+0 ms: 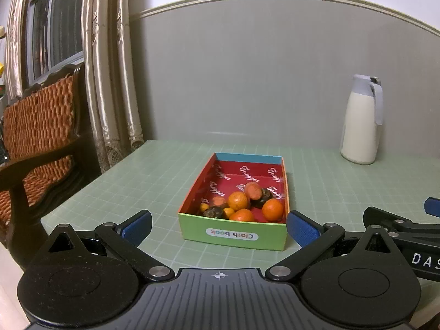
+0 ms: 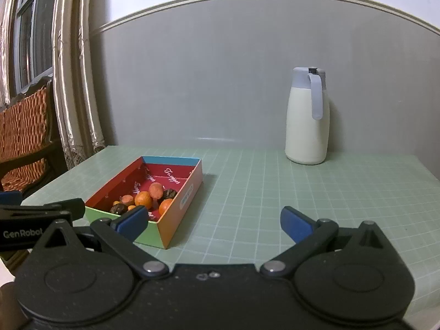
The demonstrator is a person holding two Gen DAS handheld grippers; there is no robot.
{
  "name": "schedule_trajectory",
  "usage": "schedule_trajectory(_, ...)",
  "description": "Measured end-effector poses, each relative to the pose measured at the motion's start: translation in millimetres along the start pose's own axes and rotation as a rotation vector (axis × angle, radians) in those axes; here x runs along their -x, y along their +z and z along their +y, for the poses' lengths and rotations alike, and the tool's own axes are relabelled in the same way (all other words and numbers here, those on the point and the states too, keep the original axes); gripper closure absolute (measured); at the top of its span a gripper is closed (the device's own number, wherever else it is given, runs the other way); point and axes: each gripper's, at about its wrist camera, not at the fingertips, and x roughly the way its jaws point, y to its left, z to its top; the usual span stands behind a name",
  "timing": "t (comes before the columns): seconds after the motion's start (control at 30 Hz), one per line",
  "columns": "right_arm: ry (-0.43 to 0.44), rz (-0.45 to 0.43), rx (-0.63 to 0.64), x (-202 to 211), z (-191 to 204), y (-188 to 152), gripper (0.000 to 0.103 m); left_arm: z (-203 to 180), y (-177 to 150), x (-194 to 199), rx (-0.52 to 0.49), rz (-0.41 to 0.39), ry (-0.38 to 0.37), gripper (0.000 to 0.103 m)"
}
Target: Organize fruits
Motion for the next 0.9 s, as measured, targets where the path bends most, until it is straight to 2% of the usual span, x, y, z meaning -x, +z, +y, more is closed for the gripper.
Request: schedule_trajectory(0.9, 0.012, -0.002, 0.008, -2.7, 2.4, -0.9, 0.0, 0.4, -3.6, -10.4, -0.003, 0.016, -0.01, 0.0)
